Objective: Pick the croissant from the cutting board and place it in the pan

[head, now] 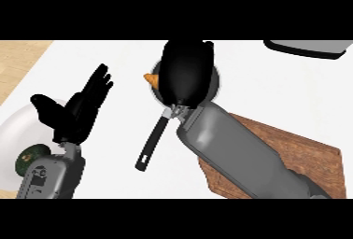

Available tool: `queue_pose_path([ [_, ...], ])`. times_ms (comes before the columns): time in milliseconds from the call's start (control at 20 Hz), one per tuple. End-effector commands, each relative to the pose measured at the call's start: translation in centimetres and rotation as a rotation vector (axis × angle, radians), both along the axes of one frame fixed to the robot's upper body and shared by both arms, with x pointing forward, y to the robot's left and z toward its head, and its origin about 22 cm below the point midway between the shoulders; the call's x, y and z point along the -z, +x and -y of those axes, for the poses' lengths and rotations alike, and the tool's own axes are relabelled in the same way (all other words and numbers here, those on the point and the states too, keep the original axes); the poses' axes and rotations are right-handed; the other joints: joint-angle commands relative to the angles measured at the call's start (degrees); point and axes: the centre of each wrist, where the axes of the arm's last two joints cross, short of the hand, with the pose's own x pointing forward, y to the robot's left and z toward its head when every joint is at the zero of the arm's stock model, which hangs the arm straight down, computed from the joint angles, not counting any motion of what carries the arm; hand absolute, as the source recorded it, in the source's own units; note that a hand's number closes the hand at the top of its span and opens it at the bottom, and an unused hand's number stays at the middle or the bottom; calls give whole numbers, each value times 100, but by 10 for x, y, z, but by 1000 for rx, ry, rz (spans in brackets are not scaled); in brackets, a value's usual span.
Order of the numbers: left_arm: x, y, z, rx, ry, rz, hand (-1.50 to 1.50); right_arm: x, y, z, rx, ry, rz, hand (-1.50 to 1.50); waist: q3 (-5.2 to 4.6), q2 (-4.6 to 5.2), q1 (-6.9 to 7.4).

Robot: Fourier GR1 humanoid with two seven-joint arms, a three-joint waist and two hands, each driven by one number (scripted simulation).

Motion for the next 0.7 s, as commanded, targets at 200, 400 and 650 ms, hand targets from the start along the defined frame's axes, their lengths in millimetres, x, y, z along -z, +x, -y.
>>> queue_pose_path([
  [200,-3,6,10,19,8,11,0,-39,23,-23,262,94,91,150,9,29,-26],
  [400,2,7,2,-19,2,1,0,-42,36,-26,306,141,108,150,17,33,-161],
  [650,4,7,-8,-71,2,-4,0,-36,47,-26,318,191,133,150,28,15,-347],
])
